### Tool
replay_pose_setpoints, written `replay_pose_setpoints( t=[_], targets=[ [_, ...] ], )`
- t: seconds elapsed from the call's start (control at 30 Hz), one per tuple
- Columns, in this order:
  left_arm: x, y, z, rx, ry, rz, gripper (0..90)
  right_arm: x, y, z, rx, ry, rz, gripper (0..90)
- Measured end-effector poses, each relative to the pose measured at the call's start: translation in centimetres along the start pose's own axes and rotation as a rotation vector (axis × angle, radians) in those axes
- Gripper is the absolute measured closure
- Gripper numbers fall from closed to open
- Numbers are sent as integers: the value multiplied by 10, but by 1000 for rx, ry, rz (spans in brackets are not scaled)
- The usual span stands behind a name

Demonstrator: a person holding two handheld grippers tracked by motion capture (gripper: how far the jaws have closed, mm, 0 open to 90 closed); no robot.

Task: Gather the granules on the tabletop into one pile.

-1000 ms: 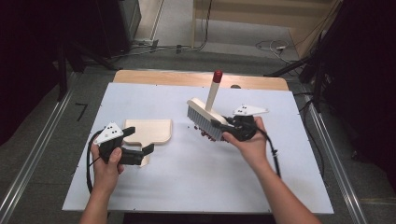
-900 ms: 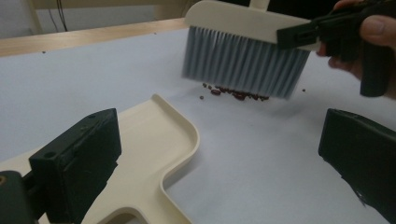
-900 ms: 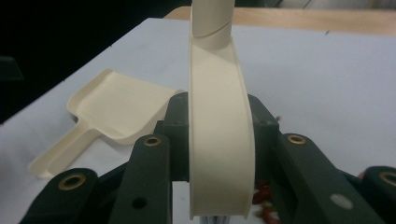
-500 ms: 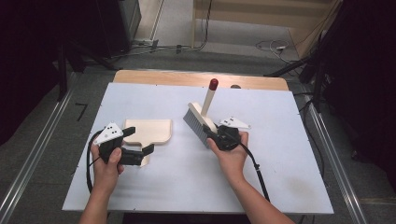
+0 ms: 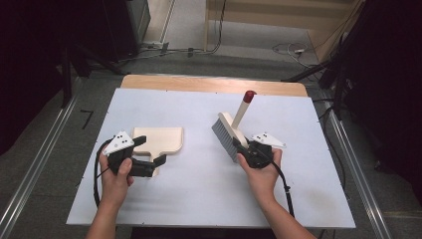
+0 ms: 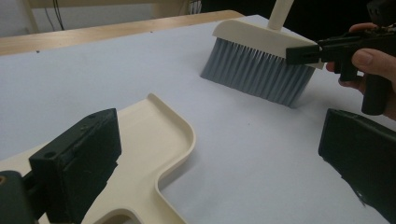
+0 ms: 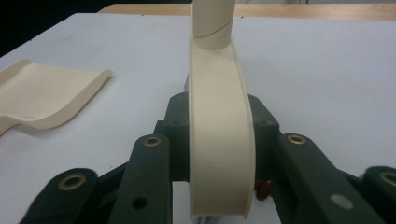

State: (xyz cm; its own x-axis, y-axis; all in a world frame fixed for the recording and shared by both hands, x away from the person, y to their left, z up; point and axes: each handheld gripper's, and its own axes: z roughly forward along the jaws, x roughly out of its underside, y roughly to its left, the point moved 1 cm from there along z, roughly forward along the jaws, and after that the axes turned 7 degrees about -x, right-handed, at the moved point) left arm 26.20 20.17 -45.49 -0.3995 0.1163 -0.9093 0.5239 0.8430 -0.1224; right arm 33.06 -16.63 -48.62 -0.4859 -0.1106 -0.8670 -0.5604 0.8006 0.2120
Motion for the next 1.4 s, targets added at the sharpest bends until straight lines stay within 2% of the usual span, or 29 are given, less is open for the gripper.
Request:
replay_pose_setpoints(
  t=[0.1,0.23,0.37,0.43,0.53,0.6,0.67,0.77,0.8,0.87,1.0,1.1,1.17,1.23,1.4],
  targets=[
    [0,1,0,-1,-1,1,0,1,-3,-5,-8,-4,6,663],
    [0,1,0,0,0,1,0,-3,-7,-12,-67,-48,14,663],
    [0,1,0,0,0,2,0,-14,-15,-21,-103,-83,28,663],
    [0,1,0,0,-1,2,0,-22,-21,-26,-96,-110,34,663],
    [-1,2,-1,-1,-7,-1,0,-31,-35,-36,-30,-139,24,663],
    [-1,2,-2,-3,-6,-2,0,-31,-44,-42,70,-141,-36,663],
    [-1,3,-3,-2,-7,-2,0,-25,-54,-48,137,-126,-51,663],
    [-1,3,-1,-1,-8,-3,0,-7,-61,-50,183,-76,-41,663],
    [-1,2,-1,-1,-7,-4,0,-1,-61,-49,202,-65,-43,663],
    [-2,2,-1,2,-10,-2,0,7,-56,-47,209,-71,-33,663],
    [-2,2,0,1,-9,-1,0,10,-38,-38,172,-83,-53,663],
    [-2,2,0,4,-11,-1,0,12,-23,-28,130,-85,-91,663],
    [-2,2,0,3,-8,0,0,10,-16,-24,143,-82,-139,663],
    [-2,2,-1,4,-10,0,0,6,-16,-25,138,-91,-139,663],
    [-2,4,-2,0,-15,-7,0,-5,-24,-39,129,-127,-93,663]
  ],
)
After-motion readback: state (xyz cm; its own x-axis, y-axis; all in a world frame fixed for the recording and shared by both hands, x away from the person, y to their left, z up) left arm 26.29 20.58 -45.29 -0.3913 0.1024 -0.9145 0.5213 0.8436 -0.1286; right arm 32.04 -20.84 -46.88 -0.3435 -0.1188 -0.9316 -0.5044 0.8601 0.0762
